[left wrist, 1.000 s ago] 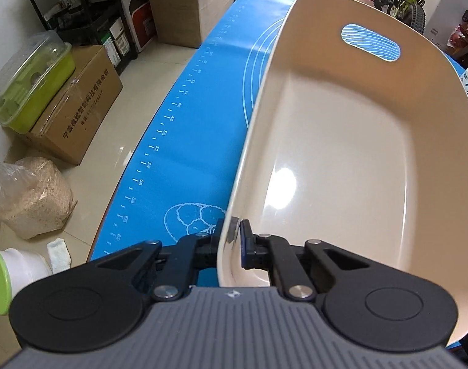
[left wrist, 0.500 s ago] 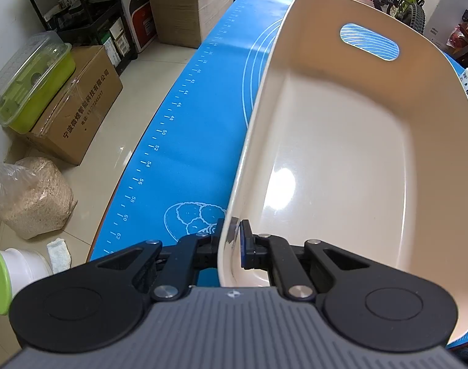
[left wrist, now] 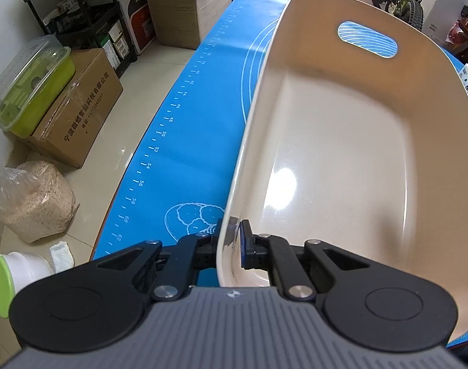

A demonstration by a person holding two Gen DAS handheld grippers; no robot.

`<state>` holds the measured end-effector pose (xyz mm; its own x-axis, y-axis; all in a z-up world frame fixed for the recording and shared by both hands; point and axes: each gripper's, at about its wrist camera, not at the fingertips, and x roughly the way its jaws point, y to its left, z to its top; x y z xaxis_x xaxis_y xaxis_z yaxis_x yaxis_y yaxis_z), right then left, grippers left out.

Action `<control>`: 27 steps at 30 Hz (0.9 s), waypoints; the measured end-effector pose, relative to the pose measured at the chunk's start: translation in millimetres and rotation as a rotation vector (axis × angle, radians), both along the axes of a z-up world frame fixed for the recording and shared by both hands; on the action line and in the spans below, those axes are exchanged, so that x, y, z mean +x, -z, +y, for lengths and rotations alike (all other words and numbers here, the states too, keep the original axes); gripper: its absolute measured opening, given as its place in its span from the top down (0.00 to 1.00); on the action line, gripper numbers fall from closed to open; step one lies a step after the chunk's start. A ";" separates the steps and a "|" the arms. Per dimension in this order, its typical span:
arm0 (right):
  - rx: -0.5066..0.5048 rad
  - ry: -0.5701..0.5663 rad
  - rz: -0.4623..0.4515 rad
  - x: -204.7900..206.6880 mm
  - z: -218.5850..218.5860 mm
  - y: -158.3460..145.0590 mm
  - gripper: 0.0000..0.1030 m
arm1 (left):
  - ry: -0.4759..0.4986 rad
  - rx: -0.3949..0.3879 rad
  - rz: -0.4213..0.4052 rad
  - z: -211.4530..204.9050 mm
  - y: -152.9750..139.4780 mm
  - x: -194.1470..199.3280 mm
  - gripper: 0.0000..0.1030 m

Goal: Organize rigid objects
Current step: 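Carry the green screwdriver into the basket and open the right gripper, then grasp the red patterned box with the right gripper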

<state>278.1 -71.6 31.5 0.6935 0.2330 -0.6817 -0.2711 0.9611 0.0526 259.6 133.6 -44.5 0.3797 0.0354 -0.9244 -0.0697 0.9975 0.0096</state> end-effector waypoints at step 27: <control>-0.106 -0.059 0.182 13.9 56.7 31.4 0.35 | 0.023 0.012 0.002 -2.2 1.6 0.2 0.90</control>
<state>292.0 -14.9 0.1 0.5443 0.1897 -0.8172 -0.3227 0.9465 0.0048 259.8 131.4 -46.2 0.3788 0.0381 -0.9247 -0.0469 0.9987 0.0220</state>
